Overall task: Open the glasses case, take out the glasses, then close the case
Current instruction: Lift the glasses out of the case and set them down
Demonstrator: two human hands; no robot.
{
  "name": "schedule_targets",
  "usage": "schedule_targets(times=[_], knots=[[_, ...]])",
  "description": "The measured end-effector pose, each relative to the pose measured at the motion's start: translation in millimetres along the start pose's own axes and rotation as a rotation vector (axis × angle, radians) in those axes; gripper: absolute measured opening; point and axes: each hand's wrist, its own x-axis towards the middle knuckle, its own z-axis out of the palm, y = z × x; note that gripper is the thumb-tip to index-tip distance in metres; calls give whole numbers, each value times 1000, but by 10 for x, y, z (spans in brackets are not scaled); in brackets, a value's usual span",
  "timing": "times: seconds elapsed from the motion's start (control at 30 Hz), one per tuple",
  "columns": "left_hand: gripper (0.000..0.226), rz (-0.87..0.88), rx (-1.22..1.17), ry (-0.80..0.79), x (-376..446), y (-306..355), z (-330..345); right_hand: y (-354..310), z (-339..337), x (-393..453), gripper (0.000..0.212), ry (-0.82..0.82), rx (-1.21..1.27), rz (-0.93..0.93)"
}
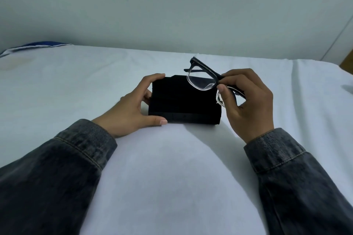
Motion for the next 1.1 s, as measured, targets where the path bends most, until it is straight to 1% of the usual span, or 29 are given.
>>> schedule_targets(times=[0.1, 0.3, 0.77, 0.9, 1.1], knots=[[102, -35, 4, 19, -2, -15, -39, -2, 4, -1, 8, 9, 12, 68], [101, -84, 20, 30, 2, -9, -72, 28, -4, -8, 6, -24, -10, 194], [103, -124, 31, 75, -3, -26, -153, 95, -9, -20, 8, -151, -91, 369], [103, -124, 36, 85, -1, -39, -171, 117, -28, -6, 12, -184, -153, 478], [104, -123, 55, 92, -4, -35, -170, 162, -55, 12, 14, -250, -145, 646]])
